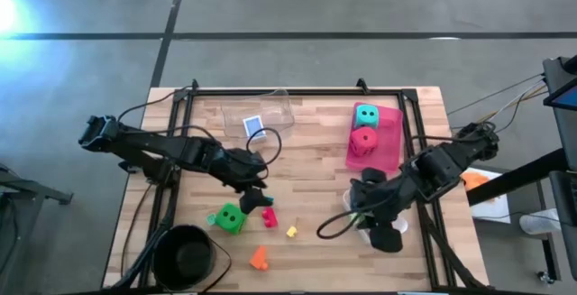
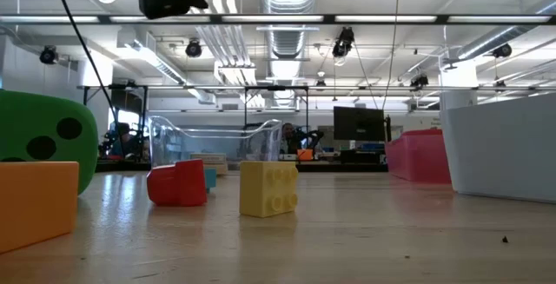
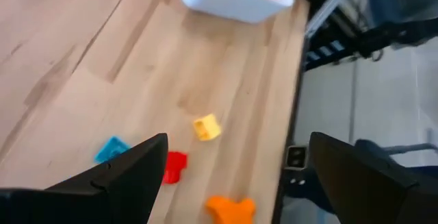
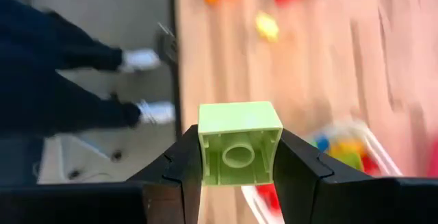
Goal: Pick & Place Toys
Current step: Put the light green game piece into the white bin
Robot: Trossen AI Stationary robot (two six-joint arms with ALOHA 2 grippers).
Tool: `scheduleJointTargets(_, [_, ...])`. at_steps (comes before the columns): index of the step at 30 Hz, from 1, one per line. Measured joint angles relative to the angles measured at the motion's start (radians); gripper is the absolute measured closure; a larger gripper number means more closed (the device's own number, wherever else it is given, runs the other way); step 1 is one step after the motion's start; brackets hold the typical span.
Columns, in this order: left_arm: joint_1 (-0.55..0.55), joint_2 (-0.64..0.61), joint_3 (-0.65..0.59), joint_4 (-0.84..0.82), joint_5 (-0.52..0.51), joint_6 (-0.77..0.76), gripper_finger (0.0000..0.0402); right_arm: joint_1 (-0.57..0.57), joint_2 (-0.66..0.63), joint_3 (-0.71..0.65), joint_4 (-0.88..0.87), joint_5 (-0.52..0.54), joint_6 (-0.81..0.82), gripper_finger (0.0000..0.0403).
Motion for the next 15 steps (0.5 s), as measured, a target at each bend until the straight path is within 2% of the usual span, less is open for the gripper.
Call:
scheduleJointTargets(6, [0.0,0.0,0.0,-0.014,0.0,0.013,0.0045,0.0,-0.036,-0.111,-0.121,0.03,0.113,0.0277])
scheduleJointTargets(11, [0.0,0.0,0.0,-0.012,0.0,0.034,0.0045,-0.008,-0.105,-0.296,-0.116,0.111,0.341,0.0277])
scheduleJointTargets(15, [0.0,0.0,-0.001,-0.012,-0.007,0.037,0.0045,-0.007,-0.185,-0.477,-0.066,0.126,0.511,0.0277])
